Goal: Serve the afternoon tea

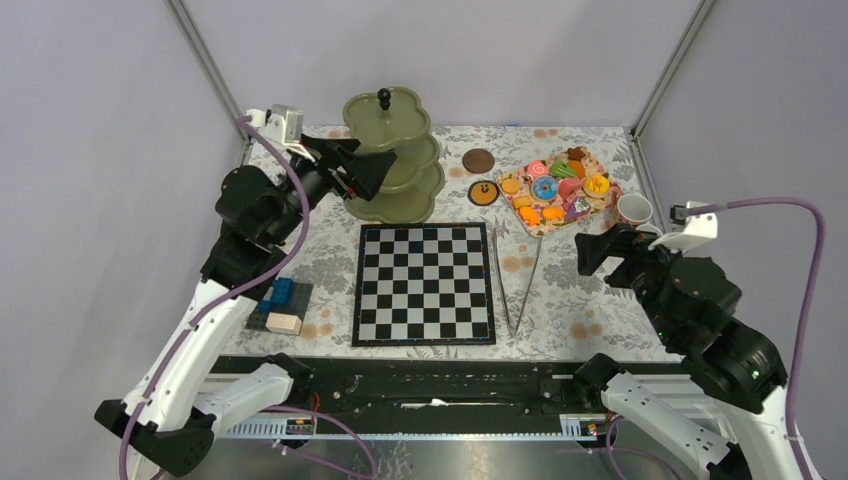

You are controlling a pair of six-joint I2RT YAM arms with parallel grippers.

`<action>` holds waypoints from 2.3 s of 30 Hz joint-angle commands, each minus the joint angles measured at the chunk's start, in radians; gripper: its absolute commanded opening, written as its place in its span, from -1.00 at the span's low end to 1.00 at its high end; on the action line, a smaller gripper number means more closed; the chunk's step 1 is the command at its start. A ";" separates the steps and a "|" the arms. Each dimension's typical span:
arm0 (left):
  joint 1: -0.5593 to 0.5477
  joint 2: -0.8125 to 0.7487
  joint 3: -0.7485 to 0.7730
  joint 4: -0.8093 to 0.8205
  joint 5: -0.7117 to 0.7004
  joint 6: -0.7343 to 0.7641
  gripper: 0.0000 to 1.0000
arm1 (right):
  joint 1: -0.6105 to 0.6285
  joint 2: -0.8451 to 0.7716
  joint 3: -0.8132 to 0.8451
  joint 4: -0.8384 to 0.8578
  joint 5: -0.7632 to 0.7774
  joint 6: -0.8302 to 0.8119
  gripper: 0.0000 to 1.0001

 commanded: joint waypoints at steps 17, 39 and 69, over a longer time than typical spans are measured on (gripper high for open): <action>-0.004 -0.124 -0.220 0.153 -0.202 0.034 0.98 | 0.005 0.188 -0.604 0.239 -0.033 0.425 0.98; -0.007 -0.142 -0.219 0.141 -0.121 0.051 0.98 | -0.169 0.637 -0.745 0.678 -0.104 0.439 -0.04; -0.043 -0.133 -0.206 0.122 -0.111 0.062 0.98 | -0.300 0.408 -0.692 0.422 -0.209 0.277 0.74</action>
